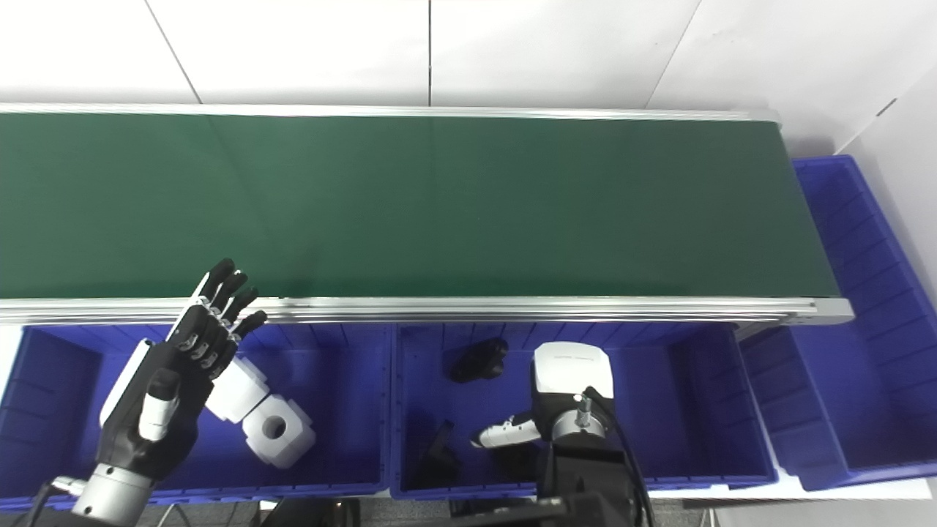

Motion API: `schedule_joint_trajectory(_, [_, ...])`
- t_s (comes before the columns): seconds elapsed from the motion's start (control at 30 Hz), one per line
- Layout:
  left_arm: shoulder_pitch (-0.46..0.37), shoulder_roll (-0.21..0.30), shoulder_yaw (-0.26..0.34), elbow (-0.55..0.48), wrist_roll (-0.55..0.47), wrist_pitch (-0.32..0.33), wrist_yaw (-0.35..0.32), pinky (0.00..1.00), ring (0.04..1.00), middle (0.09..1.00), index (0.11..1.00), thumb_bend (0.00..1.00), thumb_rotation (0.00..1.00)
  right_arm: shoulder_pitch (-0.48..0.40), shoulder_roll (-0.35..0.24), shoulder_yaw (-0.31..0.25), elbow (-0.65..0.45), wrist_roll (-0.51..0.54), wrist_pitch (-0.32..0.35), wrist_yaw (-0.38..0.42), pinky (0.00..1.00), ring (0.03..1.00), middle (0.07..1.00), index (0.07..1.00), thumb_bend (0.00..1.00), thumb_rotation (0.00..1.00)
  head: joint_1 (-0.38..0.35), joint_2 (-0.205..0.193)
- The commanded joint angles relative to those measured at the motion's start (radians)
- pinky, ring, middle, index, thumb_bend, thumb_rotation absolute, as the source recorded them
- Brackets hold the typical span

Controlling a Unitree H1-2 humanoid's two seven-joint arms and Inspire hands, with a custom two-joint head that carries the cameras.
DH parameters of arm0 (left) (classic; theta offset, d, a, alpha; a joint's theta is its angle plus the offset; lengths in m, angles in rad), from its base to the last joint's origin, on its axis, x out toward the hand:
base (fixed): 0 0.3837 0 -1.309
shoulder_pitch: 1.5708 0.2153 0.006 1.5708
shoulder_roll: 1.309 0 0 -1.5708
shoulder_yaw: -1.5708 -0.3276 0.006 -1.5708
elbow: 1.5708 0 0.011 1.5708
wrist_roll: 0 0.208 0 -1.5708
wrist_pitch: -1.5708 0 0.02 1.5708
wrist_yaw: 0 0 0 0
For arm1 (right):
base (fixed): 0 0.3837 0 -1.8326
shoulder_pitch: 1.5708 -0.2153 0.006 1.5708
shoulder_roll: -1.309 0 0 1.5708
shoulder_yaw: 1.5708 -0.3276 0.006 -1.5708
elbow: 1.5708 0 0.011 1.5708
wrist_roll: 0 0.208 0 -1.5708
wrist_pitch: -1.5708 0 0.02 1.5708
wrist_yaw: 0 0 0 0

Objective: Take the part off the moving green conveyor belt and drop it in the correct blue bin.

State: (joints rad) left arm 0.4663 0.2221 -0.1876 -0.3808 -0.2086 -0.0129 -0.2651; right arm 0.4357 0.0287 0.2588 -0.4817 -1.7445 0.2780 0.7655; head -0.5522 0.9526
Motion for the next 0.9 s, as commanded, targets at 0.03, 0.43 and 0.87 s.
schedule_joint_trajectory(0.03, [0.008, -0.003, -0.004, -0.011, 0.022, -0.036, -0.006, 0.88, 0.96, 1.0, 1.0, 0.96, 0.86, 0.043, 0.052, -0.016, -0.083, 0.171, -0.002, -0.12, 0.62, 0.752, 0.825, 0.764, 1.0, 0.9, 0.05, -0.014])
schedule_joint_trajectory(0.43, [0.009, 0.007, -0.031, 0.106, 0.082, -0.123, -0.024, 0.86, 0.946, 1.0, 1.0, 0.97, 0.86, 0.377, 0.263, -0.037, 0.052, 1.358, -0.492, -0.601, 0.65, 0.721, 0.781, 0.762, 0.83, 0.89, 0.228, -0.129])
schedule_joint_trajectory(0.87, [0.01, -0.008, -0.058, 0.207, 0.136, -0.21, -0.015, 0.82, 0.921, 0.976, 1.0, 0.95, 0.82, 0.253, 0.068, 0.029, 0.351, 1.401, -0.748, -0.934, 0.72, 0.773, 0.833, 0.878, 0.85, 1.0, 0.317, -0.251])
